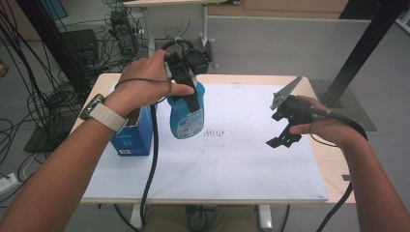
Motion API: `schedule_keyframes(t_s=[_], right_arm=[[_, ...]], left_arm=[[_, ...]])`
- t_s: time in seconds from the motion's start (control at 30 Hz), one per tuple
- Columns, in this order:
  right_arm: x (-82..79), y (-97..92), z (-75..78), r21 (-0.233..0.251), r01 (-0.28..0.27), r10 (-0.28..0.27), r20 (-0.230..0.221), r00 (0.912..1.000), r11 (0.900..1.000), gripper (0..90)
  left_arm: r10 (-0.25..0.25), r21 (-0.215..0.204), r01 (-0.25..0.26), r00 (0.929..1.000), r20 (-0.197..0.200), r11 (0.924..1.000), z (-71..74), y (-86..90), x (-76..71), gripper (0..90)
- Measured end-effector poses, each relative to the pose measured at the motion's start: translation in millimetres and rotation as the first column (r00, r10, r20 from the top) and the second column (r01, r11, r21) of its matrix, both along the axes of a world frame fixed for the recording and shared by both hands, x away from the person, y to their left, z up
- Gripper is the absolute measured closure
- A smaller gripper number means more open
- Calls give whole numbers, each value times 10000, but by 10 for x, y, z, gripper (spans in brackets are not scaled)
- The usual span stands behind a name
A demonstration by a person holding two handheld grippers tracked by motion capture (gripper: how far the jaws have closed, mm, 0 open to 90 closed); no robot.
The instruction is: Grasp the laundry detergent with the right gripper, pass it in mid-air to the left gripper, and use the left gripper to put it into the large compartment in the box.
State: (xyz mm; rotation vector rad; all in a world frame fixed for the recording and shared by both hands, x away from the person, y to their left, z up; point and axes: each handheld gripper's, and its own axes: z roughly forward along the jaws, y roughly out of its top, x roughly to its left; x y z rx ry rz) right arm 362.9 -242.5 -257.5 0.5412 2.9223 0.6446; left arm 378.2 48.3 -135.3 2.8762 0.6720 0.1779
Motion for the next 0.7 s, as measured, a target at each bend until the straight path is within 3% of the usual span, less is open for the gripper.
schedule_keyframes(t_s=[0.37,0.57,0.7], right_arm=[[2,-93,-36,-277,112,-120,-273,9996,9996,49],[-1,-143,-24,-548,68,-85,-294,9995,9985,53],[6,-194,-28,-651,144,-164,-304,9994,9978,53]], left_arm=[[881,202,-880,9961,2,9959,97,19,14,392],[1961,85,-1965,9800,350,9805,164,57,45,392],[2338,228,-2350,9712,455,9717,219,70,66,391]])
